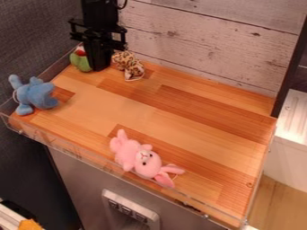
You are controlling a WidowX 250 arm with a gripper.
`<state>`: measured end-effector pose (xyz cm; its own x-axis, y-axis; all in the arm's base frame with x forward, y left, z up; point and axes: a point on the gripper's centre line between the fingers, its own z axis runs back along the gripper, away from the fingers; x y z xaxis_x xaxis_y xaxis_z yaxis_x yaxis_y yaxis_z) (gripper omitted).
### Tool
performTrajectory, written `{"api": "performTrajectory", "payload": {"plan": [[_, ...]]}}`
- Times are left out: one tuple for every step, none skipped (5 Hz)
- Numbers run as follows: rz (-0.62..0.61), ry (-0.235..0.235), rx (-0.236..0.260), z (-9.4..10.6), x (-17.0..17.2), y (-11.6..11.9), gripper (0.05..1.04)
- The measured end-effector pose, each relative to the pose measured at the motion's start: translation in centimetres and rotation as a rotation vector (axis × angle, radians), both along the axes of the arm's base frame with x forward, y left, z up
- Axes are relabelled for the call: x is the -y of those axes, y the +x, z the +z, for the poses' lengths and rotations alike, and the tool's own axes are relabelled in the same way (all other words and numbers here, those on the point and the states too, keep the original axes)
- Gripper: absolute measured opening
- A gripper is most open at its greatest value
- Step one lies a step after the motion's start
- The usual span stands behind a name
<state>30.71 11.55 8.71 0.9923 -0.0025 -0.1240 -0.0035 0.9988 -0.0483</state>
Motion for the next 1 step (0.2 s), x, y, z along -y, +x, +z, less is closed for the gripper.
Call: {"api": "performTrajectory", "payload": {"plan": [[0.101,0.009,-0.005,0.07,-0.66,1.43,0.063]]}}
